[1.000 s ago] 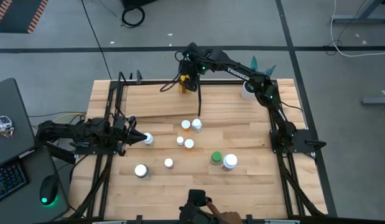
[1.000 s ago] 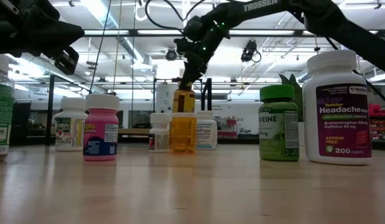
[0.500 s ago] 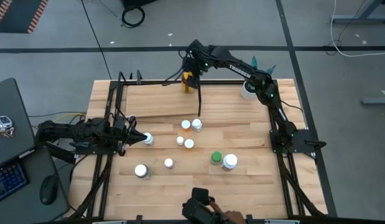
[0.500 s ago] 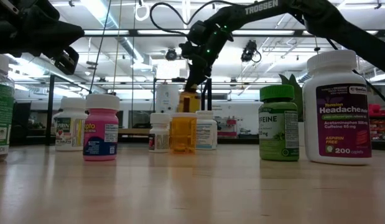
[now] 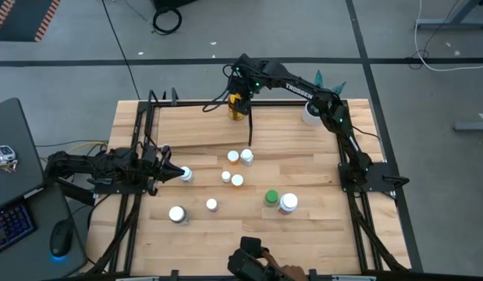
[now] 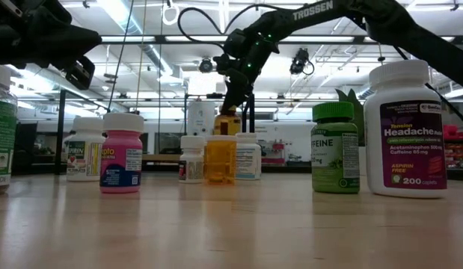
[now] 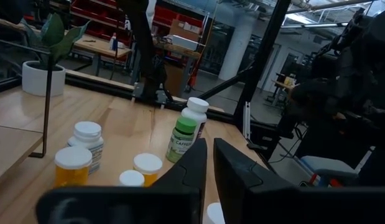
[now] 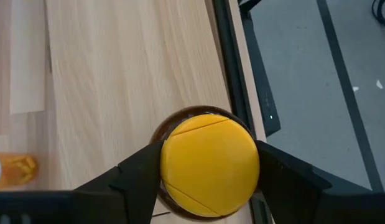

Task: Pick and place medicine bottles onto shelf by color
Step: Put the yellow pill bottle on the shelf

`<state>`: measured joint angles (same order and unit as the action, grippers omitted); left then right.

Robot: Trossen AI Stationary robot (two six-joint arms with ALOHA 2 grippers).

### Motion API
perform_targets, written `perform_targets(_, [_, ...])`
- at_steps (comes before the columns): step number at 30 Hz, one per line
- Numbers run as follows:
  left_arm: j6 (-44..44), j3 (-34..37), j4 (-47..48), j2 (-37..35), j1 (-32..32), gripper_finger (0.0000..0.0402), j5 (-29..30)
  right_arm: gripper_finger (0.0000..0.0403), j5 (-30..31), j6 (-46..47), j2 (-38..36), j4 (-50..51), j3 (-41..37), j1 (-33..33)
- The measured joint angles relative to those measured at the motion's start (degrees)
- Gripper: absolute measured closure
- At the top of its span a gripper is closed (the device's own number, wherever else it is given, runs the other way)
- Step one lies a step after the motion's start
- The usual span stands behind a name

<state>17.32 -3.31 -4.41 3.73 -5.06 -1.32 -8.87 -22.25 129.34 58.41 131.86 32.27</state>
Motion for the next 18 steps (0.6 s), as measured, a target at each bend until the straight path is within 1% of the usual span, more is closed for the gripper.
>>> perform_targets(6, [0.02,0.00,-0.01,0.00,-0.02,0.0374,0.00,0.0122,0.14,0.67,0.00,-0.26,-0.05,0.02])
perform_targets(10, [0.02,0.00,0.00,0.01,-0.01,0.0369,0.00,0.0097,0.15,1.44,0.00,-0.54,0.11,0.00])
perform_targets(18, [0.02,0.00,0.01,0.00,-0.01,0.0364,-0.01,0.0058,0.36,1.74,-0.07,-0.06,3.12,-1.12])
